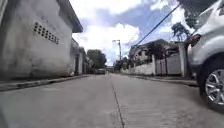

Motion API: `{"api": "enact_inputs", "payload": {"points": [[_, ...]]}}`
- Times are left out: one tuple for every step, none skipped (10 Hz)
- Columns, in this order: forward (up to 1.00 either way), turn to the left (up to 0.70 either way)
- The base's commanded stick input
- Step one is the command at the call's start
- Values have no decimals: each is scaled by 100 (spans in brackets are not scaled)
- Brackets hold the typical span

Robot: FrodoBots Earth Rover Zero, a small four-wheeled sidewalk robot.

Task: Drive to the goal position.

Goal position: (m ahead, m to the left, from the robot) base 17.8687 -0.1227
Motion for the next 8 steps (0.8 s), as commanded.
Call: {"api": "enact_inputs", "payload": {"points": [[70, -35], [70, -35], [70, -35], [70, -35], [70, 0], [70, 0], [70, 0], [70, 0]]}}
